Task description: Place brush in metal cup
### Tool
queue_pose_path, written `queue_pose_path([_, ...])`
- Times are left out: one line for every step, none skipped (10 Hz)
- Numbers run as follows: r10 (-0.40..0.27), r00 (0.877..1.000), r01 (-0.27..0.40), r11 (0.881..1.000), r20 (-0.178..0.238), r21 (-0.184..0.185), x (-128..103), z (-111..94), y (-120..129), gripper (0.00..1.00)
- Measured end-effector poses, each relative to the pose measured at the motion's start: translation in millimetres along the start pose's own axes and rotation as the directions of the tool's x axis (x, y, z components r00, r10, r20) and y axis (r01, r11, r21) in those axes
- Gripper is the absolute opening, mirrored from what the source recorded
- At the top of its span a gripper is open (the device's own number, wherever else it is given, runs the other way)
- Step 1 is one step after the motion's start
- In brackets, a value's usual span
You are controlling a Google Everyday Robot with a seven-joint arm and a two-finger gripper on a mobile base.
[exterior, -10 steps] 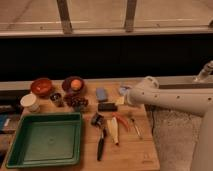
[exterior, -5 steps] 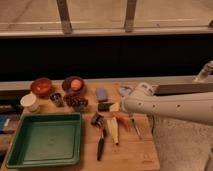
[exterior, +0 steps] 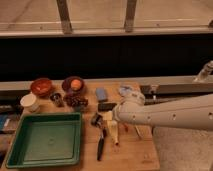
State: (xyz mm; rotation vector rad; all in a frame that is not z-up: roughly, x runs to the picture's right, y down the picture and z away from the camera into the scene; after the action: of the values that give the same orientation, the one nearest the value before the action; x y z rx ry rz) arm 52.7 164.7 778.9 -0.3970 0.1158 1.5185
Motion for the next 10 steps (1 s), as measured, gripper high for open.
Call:
queue_pose_path([-0.010,1.000,0.010,1.000,-0.014,-0.013,11,2,10,0.80])
queue_pose_path([-0.024,0.999,0.024,1.000,-0.026,-0.021,22,1,19,0.80])
queue_pose_path([-0.038,0.999,0.037,0.999,-0.033,-0.022,28,0,25,0.80])
queue_pose_path([-0.042,0.999,0.041,0.999,-0.034,-0.023,28,1,27,0.80])
queue_pose_path([-0.042,0.999,0.041,0.999,-0.035,-0.023,29,1,27,0.80])
queue_pose_path([-0.041,0.999,0.040,0.999,-0.035,-0.023,29,1,27,0.80])
queue_pose_path([-0.039,0.999,0.038,0.999,-0.038,-0.021,29,1,27,0.80])
queue_pose_path([-0.051,0.997,0.050,0.999,-0.050,-0.015,30,2,27,0.80])
queue_pose_path([-0.094,0.993,0.093,0.995,-0.072,-0.018,32,3,35,0.80])
queue_pose_path([-0.144,0.986,0.142,0.989,-0.090,-0.030,38,4,49,0.80])
